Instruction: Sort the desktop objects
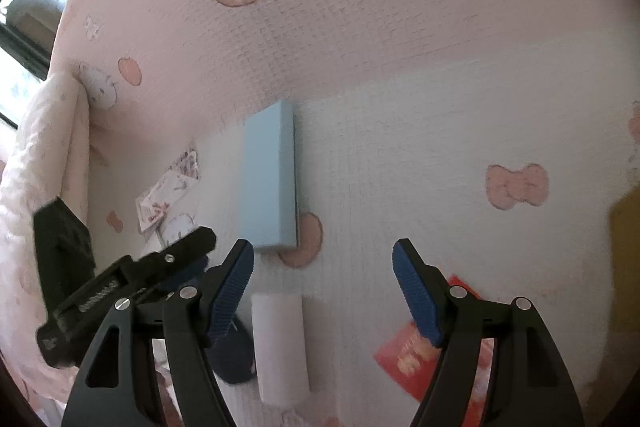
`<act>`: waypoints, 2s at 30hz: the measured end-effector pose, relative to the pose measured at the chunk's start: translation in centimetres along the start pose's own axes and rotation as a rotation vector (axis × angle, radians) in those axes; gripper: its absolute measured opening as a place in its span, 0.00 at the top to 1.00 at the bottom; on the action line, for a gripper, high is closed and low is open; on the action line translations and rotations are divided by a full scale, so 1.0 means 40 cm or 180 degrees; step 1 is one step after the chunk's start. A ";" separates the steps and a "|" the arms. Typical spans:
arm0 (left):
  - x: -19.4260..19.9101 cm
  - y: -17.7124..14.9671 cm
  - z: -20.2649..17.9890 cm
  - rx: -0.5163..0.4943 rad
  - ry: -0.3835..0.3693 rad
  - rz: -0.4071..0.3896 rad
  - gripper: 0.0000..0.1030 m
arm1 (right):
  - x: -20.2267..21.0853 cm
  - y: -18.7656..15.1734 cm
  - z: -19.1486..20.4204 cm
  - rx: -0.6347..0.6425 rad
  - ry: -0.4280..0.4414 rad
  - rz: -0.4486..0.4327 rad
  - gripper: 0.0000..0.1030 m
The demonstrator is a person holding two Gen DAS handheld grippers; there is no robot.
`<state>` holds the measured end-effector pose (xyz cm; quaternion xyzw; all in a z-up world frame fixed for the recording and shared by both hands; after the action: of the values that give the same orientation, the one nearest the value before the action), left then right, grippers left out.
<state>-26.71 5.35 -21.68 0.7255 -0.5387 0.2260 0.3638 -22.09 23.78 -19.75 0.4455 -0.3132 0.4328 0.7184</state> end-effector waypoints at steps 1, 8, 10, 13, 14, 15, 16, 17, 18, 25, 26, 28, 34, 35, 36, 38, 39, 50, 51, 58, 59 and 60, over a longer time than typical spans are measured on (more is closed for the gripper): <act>-0.008 0.002 0.008 0.0049 -0.0022 0.0011 0.30 | -0.012 0.006 0.001 -0.0032 0.0085 -0.0002 0.32; -0.055 0.018 0.020 0.0145 -0.0043 0.0023 0.43 | -0.127 0.028 0.035 0.0004 0.0376 0.0128 0.40; -0.073 0.025 0.018 0.0130 -0.0007 0.0051 0.49 | -0.149 0.027 0.036 0.0018 0.0324 0.0101 0.45; -0.093 0.022 0.019 0.0155 -0.0027 0.0082 0.54 | -0.177 0.025 0.029 -0.0074 0.0410 0.0194 0.52; -0.101 0.021 0.019 0.0195 -0.0070 0.0090 0.56 | -0.187 0.024 0.027 -0.0101 0.0494 0.0234 0.52; -0.104 0.018 0.020 0.0238 -0.0101 0.0070 0.56 | -0.196 0.024 0.027 -0.0112 0.0563 0.0260 0.53; -0.105 0.015 0.022 0.0273 -0.0131 0.0035 0.56 | -0.204 0.022 0.029 -0.0096 0.0556 0.0257 0.54; -0.107 0.010 0.020 0.0301 -0.0154 0.0011 0.57 | -0.207 0.021 0.029 -0.0069 0.0522 0.0250 0.58; -0.110 0.005 0.020 0.0322 -0.0190 0.0005 0.59 | -0.210 0.019 0.029 -0.0044 0.0504 0.0233 0.68; -0.123 0.005 -0.009 0.0143 -0.0164 -0.0068 0.64 | -0.192 0.018 0.031 0.0066 0.0561 0.0006 0.82; -0.124 0.007 -0.013 0.0122 -0.0170 -0.0070 0.65 | -0.184 0.021 0.031 0.0098 0.0515 -0.0036 0.83; -0.128 0.006 -0.023 0.0081 -0.0180 -0.0078 0.67 | -0.171 0.028 0.031 0.0170 0.0431 -0.0086 0.83; -0.133 -0.007 -0.063 -0.0064 -0.0281 -0.0112 0.68 | -0.122 0.040 0.028 0.0348 0.0223 -0.0246 0.85; -0.135 -0.010 -0.075 -0.0112 -0.0298 -0.0115 0.68 | -0.114 0.040 0.026 0.0359 0.0196 -0.0271 0.85; -0.123 -0.017 -0.079 -0.0141 -0.0302 -0.0116 0.69 | -0.106 0.039 0.021 0.0359 0.0174 -0.0277 0.85; -0.108 -0.023 -0.096 -0.0205 -0.0332 -0.0113 0.69 | -0.091 0.037 0.011 0.0329 0.0165 -0.0274 0.85; -0.109 -0.027 -0.101 -0.0227 -0.0361 -0.0096 0.69 | -0.081 0.034 0.004 0.0312 0.0147 -0.0284 0.85; -0.102 -0.129 -0.122 -0.0217 -0.0629 0.0258 0.71 | 0.018 -0.049 -0.075 0.0105 -0.0126 -0.0247 0.85; -0.106 -0.143 -0.121 -0.0199 -0.0630 0.0305 0.71 | 0.022 -0.062 -0.086 0.0069 -0.0152 -0.0212 0.85; -0.081 -0.223 -0.108 -0.0291 -0.0612 0.0455 0.72 | 0.051 -0.141 -0.117 -0.0032 -0.0262 -0.0087 0.85; -0.075 -0.230 -0.105 -0.0305 -0.0603 0.0455 0.72 | 0.054 -0.149 -0.117 -0.0030 -0.0277 -0.0076 0.85; -0.072 -0.236 -0.104 -0.0328 -0.0588 0.0451 0.72 | 0.057 -0.159 -0.118 -0.0028 -0.0284 -0.0059 0.85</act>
<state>-18.42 11.81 -23.79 0.6838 -0.6307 0.1553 0.3325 -15.08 27.40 -22.13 0.4640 -0.3427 0.4045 0.7097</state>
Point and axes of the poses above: each gripper's, at about its wrist camera, not at the fingertips, and x roughly against the way its jaws point, z to its left, y to its top, the point moved 1 cm from there along -x, roughly the way its jaws point, and after that the axes turned 8 degrees about -y, right-handed, at the moved point
